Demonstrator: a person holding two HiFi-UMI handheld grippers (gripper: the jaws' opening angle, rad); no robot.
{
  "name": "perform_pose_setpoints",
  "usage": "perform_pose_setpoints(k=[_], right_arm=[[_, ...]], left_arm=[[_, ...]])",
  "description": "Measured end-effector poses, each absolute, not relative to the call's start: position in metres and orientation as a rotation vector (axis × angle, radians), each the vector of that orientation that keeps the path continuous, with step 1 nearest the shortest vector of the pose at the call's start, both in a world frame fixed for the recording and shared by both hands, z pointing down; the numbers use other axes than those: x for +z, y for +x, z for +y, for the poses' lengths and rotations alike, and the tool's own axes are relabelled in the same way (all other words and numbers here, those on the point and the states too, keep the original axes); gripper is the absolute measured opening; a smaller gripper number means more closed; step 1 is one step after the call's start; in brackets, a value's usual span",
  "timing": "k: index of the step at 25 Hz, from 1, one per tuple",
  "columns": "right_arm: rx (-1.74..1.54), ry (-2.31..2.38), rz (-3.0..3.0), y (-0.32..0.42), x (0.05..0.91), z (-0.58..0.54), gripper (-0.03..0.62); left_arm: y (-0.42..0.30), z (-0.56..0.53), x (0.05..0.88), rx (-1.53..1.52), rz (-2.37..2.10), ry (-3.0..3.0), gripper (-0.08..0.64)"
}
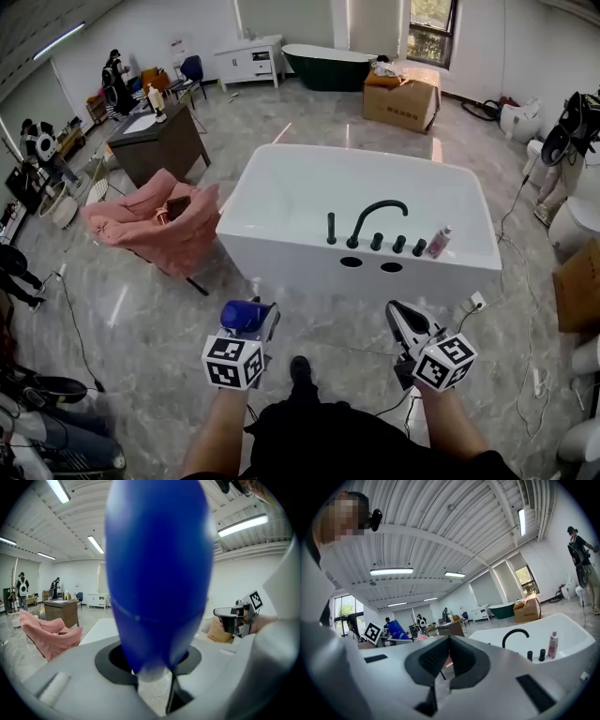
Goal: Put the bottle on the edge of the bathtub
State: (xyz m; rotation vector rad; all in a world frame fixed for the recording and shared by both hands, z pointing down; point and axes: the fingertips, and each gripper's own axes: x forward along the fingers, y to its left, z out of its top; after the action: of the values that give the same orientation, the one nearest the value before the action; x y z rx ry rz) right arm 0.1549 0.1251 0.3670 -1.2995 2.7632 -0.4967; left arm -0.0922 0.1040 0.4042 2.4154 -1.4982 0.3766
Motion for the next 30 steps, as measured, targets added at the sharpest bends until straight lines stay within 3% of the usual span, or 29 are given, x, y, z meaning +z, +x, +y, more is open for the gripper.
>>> perform_pose_setpoints(k=[16,30], right_arm=[[-0.58,-1.307,2.819,0.07,0.38,-0.025,0.012],[-0.624,-1.398,2.844,0.011,0.383,-0.077,0.011]], left_arm=[[-0.157,-0.048,0.403,0.375,-1.489,2.466,0.161],[-0.205,-0.115,0.412,0.327,-1.4,2.494,0.161]])
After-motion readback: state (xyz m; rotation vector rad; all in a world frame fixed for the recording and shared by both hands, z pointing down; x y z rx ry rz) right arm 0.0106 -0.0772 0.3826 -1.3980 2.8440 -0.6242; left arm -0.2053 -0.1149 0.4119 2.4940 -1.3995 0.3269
